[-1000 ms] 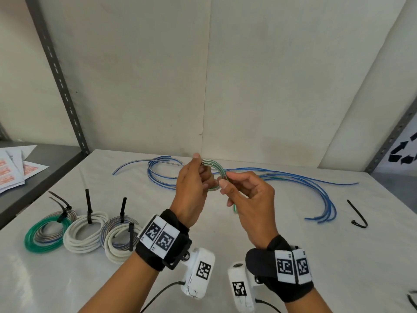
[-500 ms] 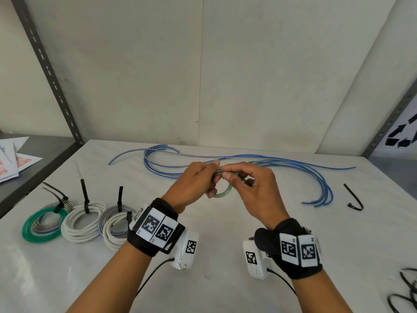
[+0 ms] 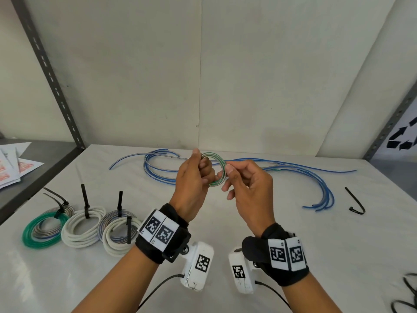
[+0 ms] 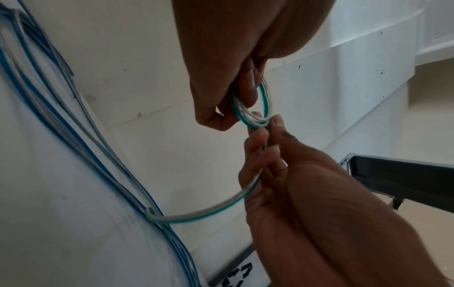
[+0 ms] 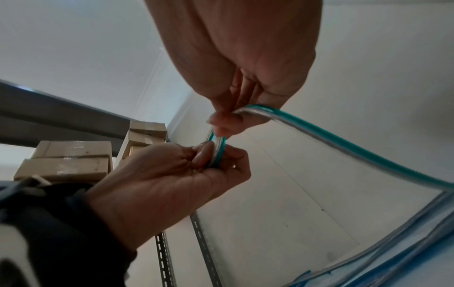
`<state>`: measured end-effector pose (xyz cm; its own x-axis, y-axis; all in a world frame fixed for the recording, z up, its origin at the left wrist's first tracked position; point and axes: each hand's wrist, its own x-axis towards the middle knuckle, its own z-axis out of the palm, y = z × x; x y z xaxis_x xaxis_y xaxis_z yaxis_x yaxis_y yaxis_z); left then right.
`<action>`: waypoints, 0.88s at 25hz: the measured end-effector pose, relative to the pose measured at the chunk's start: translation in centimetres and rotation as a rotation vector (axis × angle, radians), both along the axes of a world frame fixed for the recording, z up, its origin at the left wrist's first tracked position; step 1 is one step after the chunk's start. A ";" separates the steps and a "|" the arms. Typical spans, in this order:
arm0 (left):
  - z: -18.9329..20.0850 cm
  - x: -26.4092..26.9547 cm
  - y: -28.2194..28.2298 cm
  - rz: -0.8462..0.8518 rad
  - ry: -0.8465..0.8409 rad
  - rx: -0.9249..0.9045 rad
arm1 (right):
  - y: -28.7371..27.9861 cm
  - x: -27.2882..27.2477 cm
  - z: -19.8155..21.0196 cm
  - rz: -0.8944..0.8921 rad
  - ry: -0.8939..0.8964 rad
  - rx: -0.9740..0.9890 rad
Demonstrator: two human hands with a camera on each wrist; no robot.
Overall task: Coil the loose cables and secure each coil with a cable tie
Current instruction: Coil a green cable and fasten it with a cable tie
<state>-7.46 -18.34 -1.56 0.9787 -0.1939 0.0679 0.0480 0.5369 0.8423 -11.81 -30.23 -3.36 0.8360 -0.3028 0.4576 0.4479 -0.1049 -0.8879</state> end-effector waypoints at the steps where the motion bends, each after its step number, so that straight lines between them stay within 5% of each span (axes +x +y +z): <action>1: 0.0 -0.1 -0.2 -0.002 0.002 -0.015 | 0.1 -0.1 0.1 0.009 -0.005 0.010; 5: 0.4 -0.1 0.4 -0.092 -0.017 0.101 | -0.8 -0.2 0.4 -0.026 -0.015 -0.001; 8: 0.8 0.0 1.7 -0.241 -0.074 0.422 | -2.2 -0.3 0.4 -0.040 -0.044 -0.294; 11: 0.5 -0.5 1.5 -0.155 -0.206 0.712 | -2.1 -0.4 0.2 -0.011 -0.056 -0.538; 18: 1.3 0.5 1.4 -0.003 0.041 0.060 | -2.9 -0.3 0.6 -0.179 -0.084 -0.320; 22: 2.0 0.0 1.3 -0.012 0.072 -0.176 | -0.7 -0.4 0.3 -0.089 -0.073 -0.251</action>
<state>-7.50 -17.04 0.47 0.9799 -0.1968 0.0317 0.1119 0.6744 0.7298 -12.17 -30.90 -3.06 0.7733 -0.2433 0.5854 0.4889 -0.3591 -0.7950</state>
